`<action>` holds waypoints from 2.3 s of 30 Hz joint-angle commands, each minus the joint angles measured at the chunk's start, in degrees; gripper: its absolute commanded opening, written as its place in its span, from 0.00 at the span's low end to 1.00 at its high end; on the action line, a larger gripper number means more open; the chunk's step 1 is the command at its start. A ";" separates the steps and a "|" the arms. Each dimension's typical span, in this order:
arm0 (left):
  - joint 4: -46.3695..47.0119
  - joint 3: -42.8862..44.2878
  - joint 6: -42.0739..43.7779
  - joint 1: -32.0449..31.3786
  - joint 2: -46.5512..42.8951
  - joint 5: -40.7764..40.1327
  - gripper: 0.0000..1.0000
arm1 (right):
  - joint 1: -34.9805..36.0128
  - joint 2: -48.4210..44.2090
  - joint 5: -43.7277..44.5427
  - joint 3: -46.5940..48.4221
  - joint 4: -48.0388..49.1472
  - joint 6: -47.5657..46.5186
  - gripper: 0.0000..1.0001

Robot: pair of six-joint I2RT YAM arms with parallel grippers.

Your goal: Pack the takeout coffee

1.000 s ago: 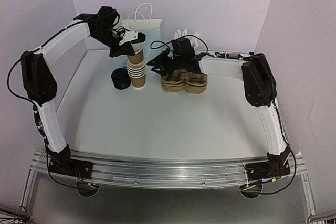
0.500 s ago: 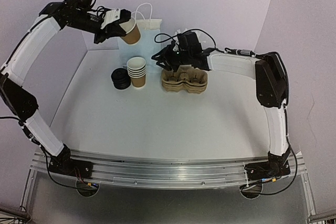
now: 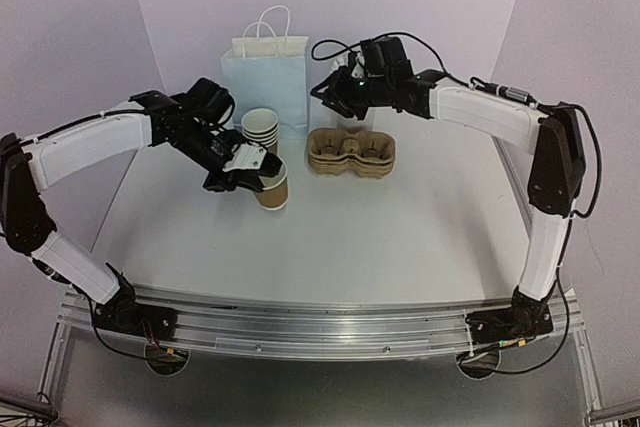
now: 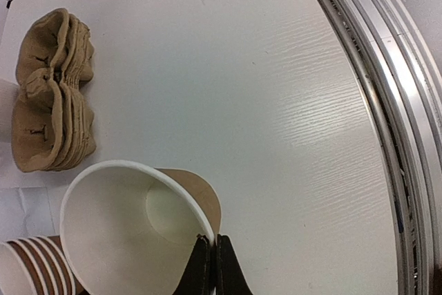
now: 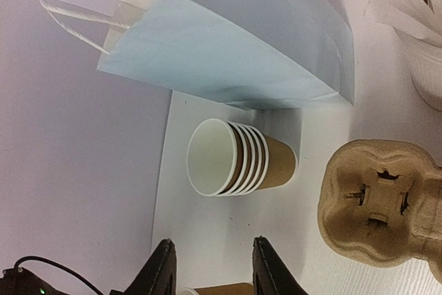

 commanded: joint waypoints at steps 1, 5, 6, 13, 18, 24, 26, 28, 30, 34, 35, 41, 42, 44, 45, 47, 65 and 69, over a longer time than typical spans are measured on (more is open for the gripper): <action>11.28 -2.54 2.20 -1.20 2.86 1.05 0.00 | -0.07 -1.76 1.40 -1.81 -3.20 -2.03 0.35; 11.40 -2.79 1.85 -1.23 6.53 1.05 0.00 | -0.07 -1.74 0.84 -2.54 -3.34 -1.72 0.35; 11.71 -3.22 2.11 -1.23 7.11 0.91 0.00 | -0.11 -1.74 0.87 -2.69 -3.40 -1.72 0.35; 8.92 -2.81 4.23 -1.23 10.37 1.16 0.00 | -0.09 -1.35 0.67 -2.38 -3.41 -1.71 0.35; 6.47 -1.60 5.00 -1.22 12.12 0.60 0.03 | -0.11 -1.01 0.62 -2.07 -3.41 -1.61 0.35; 2.43 3.13 5.38 -1.12 11.80 0.20 0.52 | -0.11 -0.41 -0.20 -1.05 -3.57 -1.77 0.39; -1.07 7.56 4.86 -0.77 11.47 -0.37 0.64 | -0.12 -0.27 -0.46 -0.71 -3.59 -1.97 0.40; -5.67 12.14 3.83 1.37 10.56 1.42 0.72 | -0.10 -0.25 -0.55 -0.55 -3.66 -2.12 0.40; -9.19 16.21 3.43 4.06 9.04 4.54 0.79 | -0.11 -0.25 -0.61 -0.66 -3.67 -2.21 0.40; -7.75 17.90 -5.71 13.33 5.66 12.42 0.89 | -0.06 -0.09 -1.10 -0.89 -3.67 -2.32 0.40; -5.32 17.75 -10.58 15.94 5.54 13.25 0.91 | -0.05 -0.07 -1.15 -0.99 -3.67 -2.34 0.40; 4.96 17.14 -31.90 28.38 9.43 13.00 0.61 | -0.12 -0.03 -1.35 -1.52 -3.67 -3.17 0.41; 8.28 16.09 -33.36 29.67 10.18 11.45 0.61 | -0.12 0.07 -1.32 -1.67 -3.62 -3.58 0.41; 12.40 14.90 -32.86 31.15 12.69 8.23 0.62 | -0.10 0.46 -1.53 -1.69 -3.58 -4.42 0.42; 13.10 14.93 -30.52 31.48 14.09 7.50 0.62 | -0.17 0.75 -1.86 -1.63 -3.58 -4.85 0.42; 12.82 15.50 -24.36 31.55 16.77 7.28 0.64 | -0.36 1.22 -2.86 -1.46 -3.58 -5.47 0.42; 20.76 10.52 -11.41 25.25 25.42 -1.15 0.56 | -2.26 3.23 -5.95 -0.51 -3.58 -7.63 0.42; 21.16 10.94 -12.31 25.23 26.25 -2.53 0.51 | -2.34 3.21 -6.12 -0.72 -3.58 -7.63 0.42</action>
